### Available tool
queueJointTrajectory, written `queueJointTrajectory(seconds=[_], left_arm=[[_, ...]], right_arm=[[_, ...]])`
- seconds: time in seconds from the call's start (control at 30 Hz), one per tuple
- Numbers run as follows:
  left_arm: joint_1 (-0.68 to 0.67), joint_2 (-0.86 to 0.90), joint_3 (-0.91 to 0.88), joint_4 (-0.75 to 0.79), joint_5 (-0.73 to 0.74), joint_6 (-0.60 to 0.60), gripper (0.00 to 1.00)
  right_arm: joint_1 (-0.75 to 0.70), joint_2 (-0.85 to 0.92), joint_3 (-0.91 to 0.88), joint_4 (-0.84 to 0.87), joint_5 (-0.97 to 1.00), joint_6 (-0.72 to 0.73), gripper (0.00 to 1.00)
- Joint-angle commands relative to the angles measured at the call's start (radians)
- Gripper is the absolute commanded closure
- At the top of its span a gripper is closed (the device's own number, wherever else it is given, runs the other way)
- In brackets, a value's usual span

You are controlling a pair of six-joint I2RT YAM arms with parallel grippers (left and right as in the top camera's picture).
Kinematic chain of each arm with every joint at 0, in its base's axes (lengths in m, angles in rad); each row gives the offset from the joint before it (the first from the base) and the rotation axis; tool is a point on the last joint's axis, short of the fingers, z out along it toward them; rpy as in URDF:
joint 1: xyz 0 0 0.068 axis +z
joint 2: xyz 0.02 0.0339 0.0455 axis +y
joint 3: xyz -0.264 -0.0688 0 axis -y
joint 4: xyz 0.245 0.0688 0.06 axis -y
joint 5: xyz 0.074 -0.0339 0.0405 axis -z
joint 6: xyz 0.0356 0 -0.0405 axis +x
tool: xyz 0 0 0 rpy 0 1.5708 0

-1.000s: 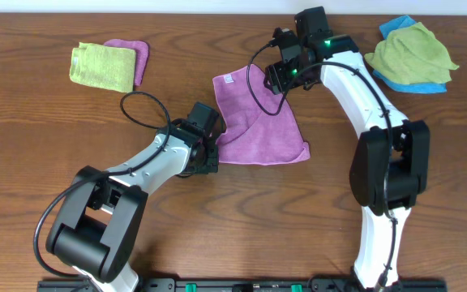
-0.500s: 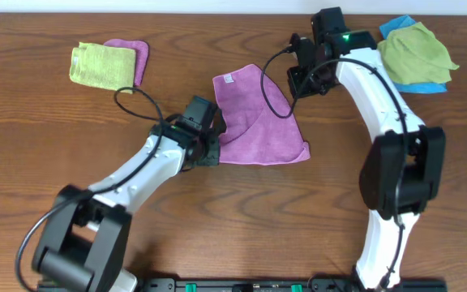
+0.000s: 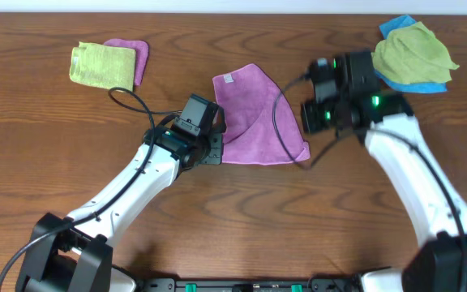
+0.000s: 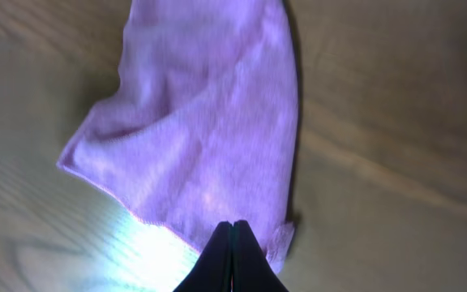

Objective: Fold the cloth

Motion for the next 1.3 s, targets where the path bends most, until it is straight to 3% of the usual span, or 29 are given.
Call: queueJointTrajectory(seconds=[0.0,0.4,0.83,1.27], left_arm=[[-0.015,0.000,0.019,0.021,-0.004,0.036,0.94],[-0.034,0.162,0.019,0.124,0.087,0.026,0.94],[-0.053,0.195,0.019,0.167,0.072,0.024,0.94],[-0.053,0.280,0.019,0.196,0.072,0.025,0.94]], right_arm=[[0.016,-0.055,-0.111,0.037,-0.002,0.053,0.98],[0.058,-0.033,-0.292,0.193,-0.047,0.085,0.98],[0.057,0.100,-0.296,0.273,-0.068,0.092,0.99],[0.050,0.134,-0.296,0.284,0.034,0.091,0.99]])
